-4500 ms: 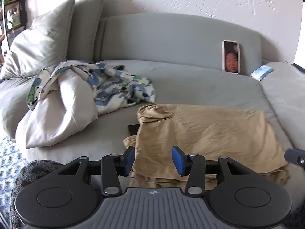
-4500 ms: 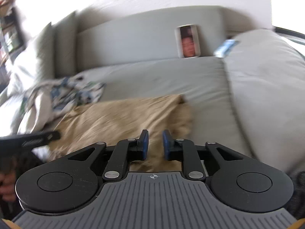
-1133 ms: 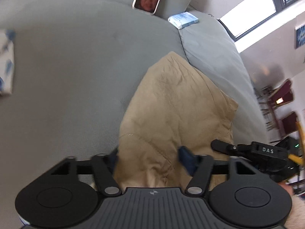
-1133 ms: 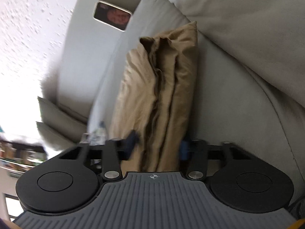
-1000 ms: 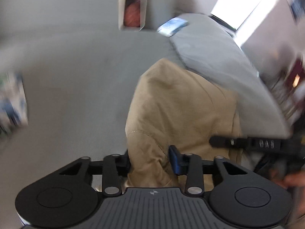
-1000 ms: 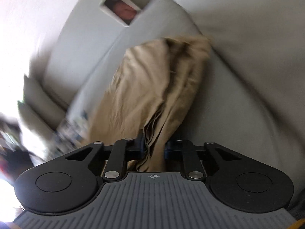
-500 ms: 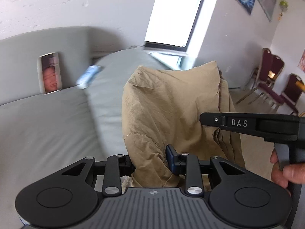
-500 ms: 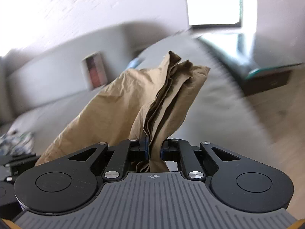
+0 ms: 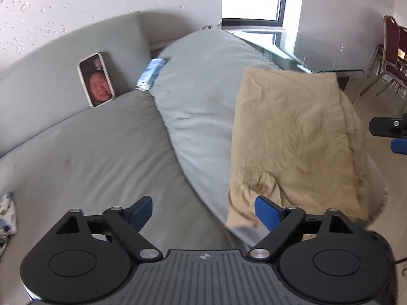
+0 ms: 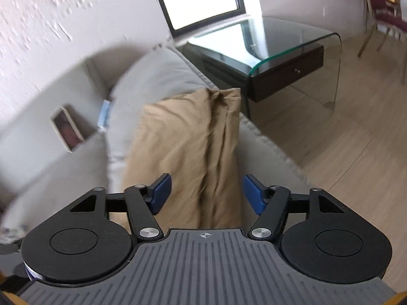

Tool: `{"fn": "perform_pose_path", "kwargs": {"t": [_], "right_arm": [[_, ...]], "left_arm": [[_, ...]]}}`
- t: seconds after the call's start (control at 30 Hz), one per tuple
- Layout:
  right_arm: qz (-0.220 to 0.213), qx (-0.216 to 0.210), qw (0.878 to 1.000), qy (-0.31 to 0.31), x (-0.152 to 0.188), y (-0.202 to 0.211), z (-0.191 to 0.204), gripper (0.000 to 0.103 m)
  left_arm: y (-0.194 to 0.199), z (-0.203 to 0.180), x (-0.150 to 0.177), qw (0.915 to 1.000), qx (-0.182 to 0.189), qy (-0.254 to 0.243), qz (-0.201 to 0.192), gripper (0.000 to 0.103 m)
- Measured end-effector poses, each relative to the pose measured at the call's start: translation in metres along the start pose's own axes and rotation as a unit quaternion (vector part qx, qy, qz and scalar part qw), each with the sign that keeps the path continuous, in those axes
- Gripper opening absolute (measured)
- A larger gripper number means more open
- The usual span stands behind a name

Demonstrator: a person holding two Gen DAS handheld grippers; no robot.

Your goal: Fold clothes

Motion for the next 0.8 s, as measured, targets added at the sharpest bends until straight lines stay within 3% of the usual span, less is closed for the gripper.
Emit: {"fn": "perform_pose_path", "kwargs": {"t": [0.1, 0.2, 0.3, 0.43, 0.63, 0.8], "right_arm": [[0.012, -0.055, 0.998, 0.010, 0.012, 0.032, 0.023, 0.077], [0.003, -0.104, 0.994, 0.028, 0.016, 0.067, 0.051, 0.088], [-0.008, -0.118, 0.991, 0.065, 0.017, 0.103, 0.086, 0.092], [-0.013, -0.071, 0.990, 0.120, 0.010, 0.150, 0.110, 0.103], [-0.009, 0.040, 0.979, 0.198, 0.018, 0.210, 0.127, 0.103], [-0.002, 0.088, 0.973, 0.211, 0.027, 0.227, 0.117, 0.103]], "left_arm": [[0.040, 0.012, -0.001, 1.0000, -0.003, 0.002, -0.007, 0.090], [0.080, 0.022, -0.007, 0.9992, -0.028, 0.002, -0.028, 0.098], [0.119, 0.023, -0.008, 0.9985, -0.033, 0.018, -0.039, 0.100], [0.151, 0.018, -0.008, 0.9978, 0.029, 0.049, -0.034, 0.102], [0.178, -0.021, -0.003, 0.9979, 0.051, 0.033, -0.020, 0.102], [0.180, -0.043, -0.004, 0.9971, 0.070, 0.022, -0.017, 0.102]]}}
Point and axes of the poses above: each gripper's, at about its wrist camera, not at the fingertips, and y roughly against the way its jaws point, z to its left, x to its underside, the point moved 1 cm from there along -y, roughly the way its jaws point, and after that the axes turned 11 degrees about -y, right-handed, at the moved point
